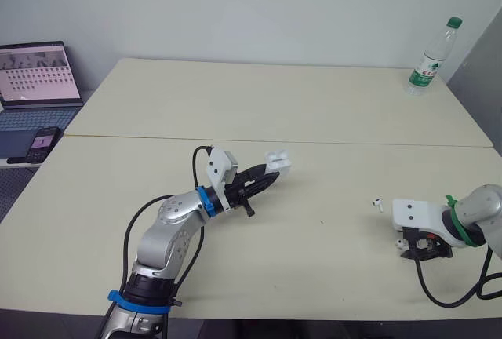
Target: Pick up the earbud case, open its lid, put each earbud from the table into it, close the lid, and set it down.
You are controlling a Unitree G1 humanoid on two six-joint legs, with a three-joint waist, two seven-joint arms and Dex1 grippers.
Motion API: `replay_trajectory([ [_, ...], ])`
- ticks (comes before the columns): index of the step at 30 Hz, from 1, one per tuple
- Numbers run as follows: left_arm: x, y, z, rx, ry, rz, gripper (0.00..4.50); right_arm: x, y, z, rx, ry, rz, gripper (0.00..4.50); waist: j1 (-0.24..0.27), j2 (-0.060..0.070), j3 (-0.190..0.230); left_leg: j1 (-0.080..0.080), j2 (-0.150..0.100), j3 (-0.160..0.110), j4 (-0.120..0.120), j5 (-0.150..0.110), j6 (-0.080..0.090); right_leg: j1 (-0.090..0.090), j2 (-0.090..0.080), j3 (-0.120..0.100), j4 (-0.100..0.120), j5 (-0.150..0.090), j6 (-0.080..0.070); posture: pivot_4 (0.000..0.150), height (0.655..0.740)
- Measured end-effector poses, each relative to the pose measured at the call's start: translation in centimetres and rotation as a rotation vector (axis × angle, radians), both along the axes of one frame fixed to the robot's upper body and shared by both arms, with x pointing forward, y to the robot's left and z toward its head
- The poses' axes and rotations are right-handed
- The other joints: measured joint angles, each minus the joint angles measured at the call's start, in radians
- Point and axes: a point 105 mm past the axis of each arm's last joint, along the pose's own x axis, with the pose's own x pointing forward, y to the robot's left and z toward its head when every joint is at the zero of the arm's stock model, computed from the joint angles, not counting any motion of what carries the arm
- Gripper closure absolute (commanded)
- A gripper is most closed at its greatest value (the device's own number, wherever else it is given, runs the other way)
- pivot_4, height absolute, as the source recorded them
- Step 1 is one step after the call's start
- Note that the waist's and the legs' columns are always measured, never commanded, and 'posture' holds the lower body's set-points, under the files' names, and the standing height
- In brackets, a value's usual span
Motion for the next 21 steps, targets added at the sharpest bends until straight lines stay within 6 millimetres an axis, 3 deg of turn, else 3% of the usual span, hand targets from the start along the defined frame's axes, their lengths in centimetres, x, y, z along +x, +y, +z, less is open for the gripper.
replay_trajectory([
  [4,0.0,0.0,0.0,-0.001,0.001,-0.001,3.71,-0.1,0.0,0.0,-0.015,-0.002,-0.111,1.66,0.001,0.000,0.000,0.000,-0.001,0.000,0.000,0.000,0.000,0.000,0.000,0.000,-0.001,0.000,0.000,0.150,0.7362],
  [21,0.3,0.0,-0.8,0.003,0.016,0.006,3.71,-0.5,1.2,0.0,0.022,-0.014,-0.271,1.66,-0.003,-0.004,-0.001,-0.001,0.002,-0.002,-0.001,0.000,0.000,-0.001,0.002,-0.001,-0.001,0.000,0.000,0.150,0.7362],
])
